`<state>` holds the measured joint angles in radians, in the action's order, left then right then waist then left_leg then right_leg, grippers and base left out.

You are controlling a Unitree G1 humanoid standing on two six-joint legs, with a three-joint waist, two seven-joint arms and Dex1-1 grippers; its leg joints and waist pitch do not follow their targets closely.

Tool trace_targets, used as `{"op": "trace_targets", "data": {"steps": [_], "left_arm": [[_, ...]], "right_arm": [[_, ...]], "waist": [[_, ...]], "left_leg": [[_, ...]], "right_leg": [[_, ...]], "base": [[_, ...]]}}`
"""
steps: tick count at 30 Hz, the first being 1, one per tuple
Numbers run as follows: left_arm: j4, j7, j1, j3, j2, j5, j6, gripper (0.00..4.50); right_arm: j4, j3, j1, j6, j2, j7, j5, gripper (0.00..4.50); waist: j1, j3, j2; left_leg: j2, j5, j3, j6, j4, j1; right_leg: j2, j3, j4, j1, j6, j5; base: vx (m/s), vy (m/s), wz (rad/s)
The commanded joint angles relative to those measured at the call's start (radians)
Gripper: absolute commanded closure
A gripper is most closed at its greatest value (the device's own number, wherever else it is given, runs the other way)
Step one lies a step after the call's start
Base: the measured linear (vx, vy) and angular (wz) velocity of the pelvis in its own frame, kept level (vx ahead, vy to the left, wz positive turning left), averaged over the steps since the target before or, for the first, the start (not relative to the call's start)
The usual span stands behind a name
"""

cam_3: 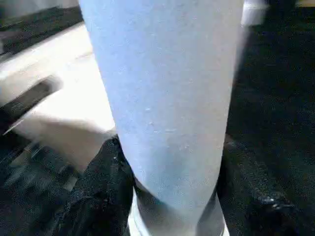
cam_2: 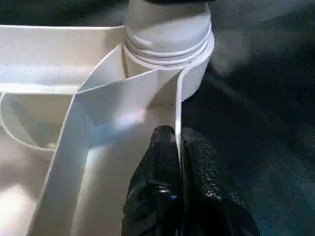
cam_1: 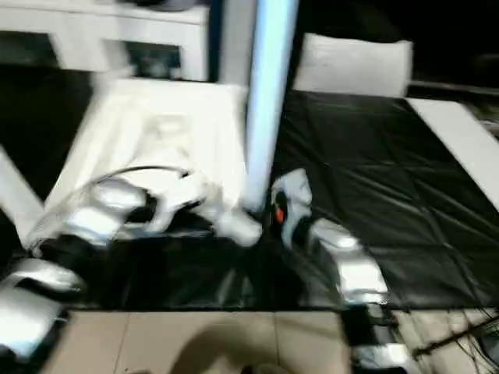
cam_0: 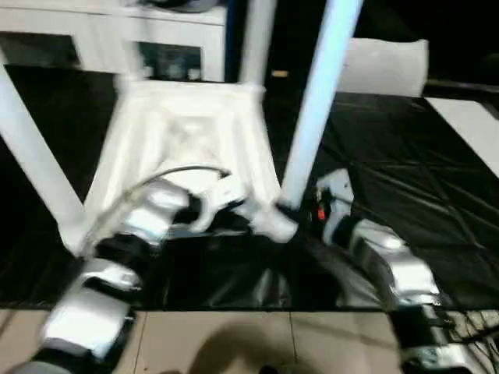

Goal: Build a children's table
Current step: Rotate leg to tighten

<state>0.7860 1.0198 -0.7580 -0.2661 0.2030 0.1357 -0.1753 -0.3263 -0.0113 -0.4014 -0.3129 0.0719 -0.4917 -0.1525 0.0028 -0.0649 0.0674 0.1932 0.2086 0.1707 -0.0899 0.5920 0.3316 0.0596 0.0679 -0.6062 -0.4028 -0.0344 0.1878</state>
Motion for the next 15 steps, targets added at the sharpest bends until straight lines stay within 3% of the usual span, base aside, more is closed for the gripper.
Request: {"op": "trace_targets", "data": {"steps": [1, 3, 7, 8, 11, 13, 15], "left_arm": [[-0.037, -0.08, -0.021, -0.008, -0.101, -0.024, -0.038, 4.5], [-0.036, -0.134, -0.026, -0.001, -0.129, -0.016, -0.061, 4.5], [-0.063, -0.221, -0.028, 0.002, -0.174, 0.005, -0.108, 4.5], [-0.071, -0.23, -0.027, 0.0, -0.178, 0.009, -0.115, 4.5], [-0.085, -0.232, -0.02, -0.003, -0.164, 0.016, -0.096, 4.5], [-0.092, -0.202, -0.012, -0.005, -0.136, 0.014, -0.068, 4.5], [-0.101, -0.159, 0.002, -0.012, -0.099, 0.012, -0.056, 4.5]], "right_arm": [[-0.065, 0.055, -0.024, -0.029, -0.086, 0.086, 0.006, 2.51], [-0.091, 0.048, -0.043, -0.023, -0.121, 0.146, 0.016, 2.51], [-0.137, 0.009, -0.092, -0.012, -0.195, 0.251, 0.026, 2.51], [-0.143, 0.004, -0.1, 0.0, -0.202, 0.257, 0.027, 1.81], [-0.14, 0.003, -0.101, 0.029, -0.187, 0.242, 0.032, 1.81], [-0.126, -0.006, -0.086, 0.061, -0.159, 0.215, 0.023, 1.39], [-0.097, -0.005, -0.061, 0.099, -0.123, 0.15, 0.014, 1.3]], "waist": [[0.003, 0.052, -0.008], [0.003, 0.055, -0.006], [0.002, 0.061, -0.009], [0.002, 0.062, -0.009], [0.002, 0.065, -0.01], [0.003, 0.067, -0.01], [0.006, 0.066, -0.009]], "left_leg": [[0.029, 0.214, -0.015, 0.017, -0.075, 0.008], [0.027, 0.207, -0.013, 0.024, -0.072, 0.008], [0.033, 0.149, -0.011, 0.039, -0.073, 0.012], [0.031, 0.14, -0.01, 0.042, -0.072, 0.012], [0.028, 0.107, -0.008, 0.061, -0.07, 0.016], [0.029, 0.084, -0.007, 0.072, -0.069, 0.015], [0.03, 0.093, -0.005, 0.087, -0.068, 0.017]], "right_leg": [[0.08, -0.049, 0.108, 0.038, -0.104, 0.492], [0.079, -0.05, 0.107, 0.04, -0.109, 0.471], [0.077, -0.057, 0.087, 0.047, -0.161, 0.287], [0.077, -0.056, 0.085, 0.049, -0.169, 0.265], [0.077, -0.058, 0.079, 0.057, -0.188, 0.196], [0.078, -0.058, 0.073, 0.061, -0.201, 0.153], [0.08, -0.059, 0.074, 0.063, -0.207, 0.146]], "base": [[0.0, 0.0, 0.0], [0.0, 0.0, 0.0], [0.0, 0.0, 0.0], [0.0, 0.0, 0.0], [0.0, 0.0, 0.0], [0.0, 0.0, 0.0], [0.0, 0.0, 0.0]]}}
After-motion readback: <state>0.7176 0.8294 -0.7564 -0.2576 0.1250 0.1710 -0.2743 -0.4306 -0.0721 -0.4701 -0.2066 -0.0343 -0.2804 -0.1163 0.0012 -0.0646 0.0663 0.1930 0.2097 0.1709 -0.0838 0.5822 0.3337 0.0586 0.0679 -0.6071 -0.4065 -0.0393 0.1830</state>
